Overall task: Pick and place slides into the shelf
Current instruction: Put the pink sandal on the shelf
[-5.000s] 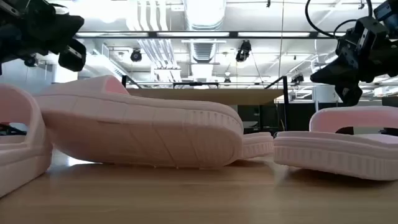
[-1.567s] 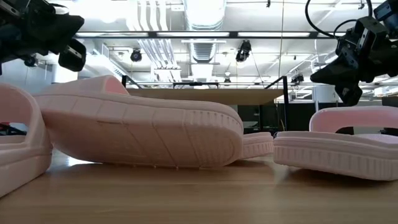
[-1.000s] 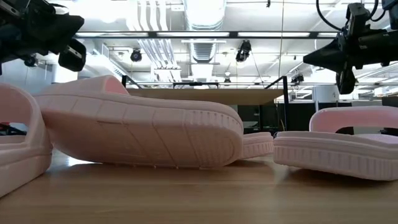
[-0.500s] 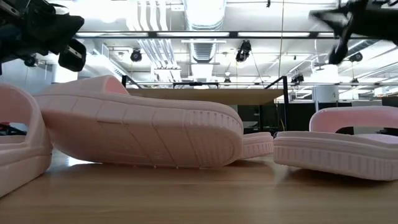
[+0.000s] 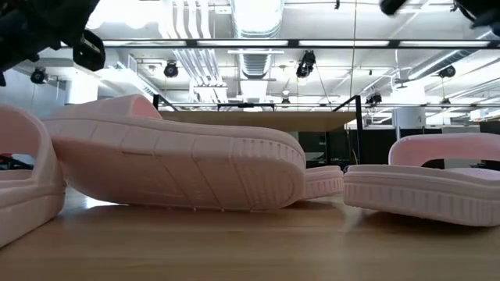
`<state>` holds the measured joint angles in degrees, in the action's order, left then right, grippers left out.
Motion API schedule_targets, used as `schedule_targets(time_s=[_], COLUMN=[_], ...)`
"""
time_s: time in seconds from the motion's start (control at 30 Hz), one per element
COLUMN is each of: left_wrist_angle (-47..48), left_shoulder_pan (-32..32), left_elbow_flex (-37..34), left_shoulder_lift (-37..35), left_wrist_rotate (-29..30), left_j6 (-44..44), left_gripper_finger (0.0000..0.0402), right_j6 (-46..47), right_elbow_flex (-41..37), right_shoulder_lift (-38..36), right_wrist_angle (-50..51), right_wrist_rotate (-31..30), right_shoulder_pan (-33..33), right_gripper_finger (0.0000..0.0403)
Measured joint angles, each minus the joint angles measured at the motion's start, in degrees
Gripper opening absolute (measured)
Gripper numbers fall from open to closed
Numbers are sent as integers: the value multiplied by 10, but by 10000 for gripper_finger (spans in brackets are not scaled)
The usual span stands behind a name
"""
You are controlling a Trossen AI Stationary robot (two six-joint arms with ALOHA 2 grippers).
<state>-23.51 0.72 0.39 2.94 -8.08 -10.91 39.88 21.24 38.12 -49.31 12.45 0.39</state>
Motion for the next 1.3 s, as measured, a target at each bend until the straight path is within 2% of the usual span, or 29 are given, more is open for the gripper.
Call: schedule_targets(time_s=[0.1, 0.2, 0.33, 0.5, 0.63, 0.73, 0.83, 1.2, 1.3], left_wrist_angle=[-1, -3, -18, -20, -49, -90, -121, -170, -182], left_shoulder_pan=[0, 0, 0, 0, 0, 0, 0, 0, 0], left_elbow_flex=[0, 0, 0, 0, 0, 0, 0, 0, 0], left_shoulder_lift=[-1, -1, 0, 0, 0, -1, -1, -1, -1], left_wrist_rotate=[13, 14, 27, 27, 28, 28, 28, 29, 53], left_j6=[7, -6, -107, -219, -261, -262, -262, -262, -262], left_gripper_finger=[0, 0, 0, 0, 0, 0, 0, 0, 0], right_j6=[-22, -14, -10, -51, -50, -6, -8, 6, 4], right_elbow_flex=[49, 95, 158, 230, 268, 298, 326, 443, 473], right_shoulder_lift=[38, 57, 79, 104, 126, 145, 167, 246, 276], right_wrist_angle=[76, 223, 391, 505, 521, 520, 520, 522, 522], right_wrist_rotate=[19, 14, 12, -3, -53, -65, -77, -75, -71], right_shoulder_pan=[-17, -34, -42, -51, -51, -51, -51, -51, -51], right_gripper_finger=[8, 8, 8, 8, 8, 8, 8, 8, 9])
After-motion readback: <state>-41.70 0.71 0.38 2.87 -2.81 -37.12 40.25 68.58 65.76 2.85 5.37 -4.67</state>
